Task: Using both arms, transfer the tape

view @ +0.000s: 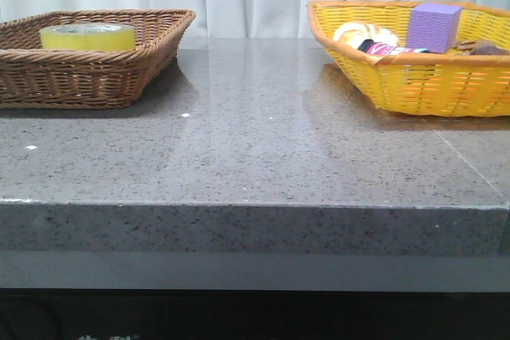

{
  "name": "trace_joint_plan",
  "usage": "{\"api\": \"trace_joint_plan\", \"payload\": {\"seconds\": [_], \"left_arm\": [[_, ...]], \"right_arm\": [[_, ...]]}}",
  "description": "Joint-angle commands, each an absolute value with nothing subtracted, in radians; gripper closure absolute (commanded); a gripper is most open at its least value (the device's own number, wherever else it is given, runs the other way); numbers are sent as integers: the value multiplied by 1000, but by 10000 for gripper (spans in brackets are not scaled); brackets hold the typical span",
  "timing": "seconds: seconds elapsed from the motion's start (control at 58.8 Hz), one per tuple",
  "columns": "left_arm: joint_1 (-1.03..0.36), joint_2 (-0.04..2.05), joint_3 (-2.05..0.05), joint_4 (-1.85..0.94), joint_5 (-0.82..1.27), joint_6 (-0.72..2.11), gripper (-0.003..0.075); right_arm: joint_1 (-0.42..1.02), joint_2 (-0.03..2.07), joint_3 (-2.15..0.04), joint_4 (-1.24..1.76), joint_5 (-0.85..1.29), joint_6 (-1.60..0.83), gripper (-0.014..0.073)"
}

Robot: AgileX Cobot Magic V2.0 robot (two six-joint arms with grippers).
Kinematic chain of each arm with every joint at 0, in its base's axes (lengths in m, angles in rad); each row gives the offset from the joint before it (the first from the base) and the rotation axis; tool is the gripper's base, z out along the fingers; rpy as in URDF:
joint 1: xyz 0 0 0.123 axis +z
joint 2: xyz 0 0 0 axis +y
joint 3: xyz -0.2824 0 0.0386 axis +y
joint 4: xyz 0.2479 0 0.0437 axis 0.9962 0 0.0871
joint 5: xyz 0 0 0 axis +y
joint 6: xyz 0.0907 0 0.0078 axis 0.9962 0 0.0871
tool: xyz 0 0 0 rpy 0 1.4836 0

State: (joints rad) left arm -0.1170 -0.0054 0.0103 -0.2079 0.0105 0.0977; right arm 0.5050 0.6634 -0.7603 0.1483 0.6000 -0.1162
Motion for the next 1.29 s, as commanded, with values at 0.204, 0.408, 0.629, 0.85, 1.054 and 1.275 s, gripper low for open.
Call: {"api": "trace_joint_plan", "payload": {"seconds": [0.204,0.408,0.629,0.85,1.054,1.275], "left_arm": [[-115,-25,48,-229,-76,85,740],[-115,-25,48,-63,-74,-92,740],[-115,-25,48,-61,-74,-87,740],[-115,-25,48,-61,-74,-87,740],[-115,-25,48,-61,-74,-87,740],[-115,-25,48,-61,-74,-87,740]], "right_arm": [[505,661,-785,145,525,-117,661],[505,661,-785,145,525,-117,661],[505,661,-785,145,525,-117,661],[505,661,-785,145,525,-117,661],[505,661,-785,145,525,-117,661],[505,661,-785,145,525,-117,661]]}}
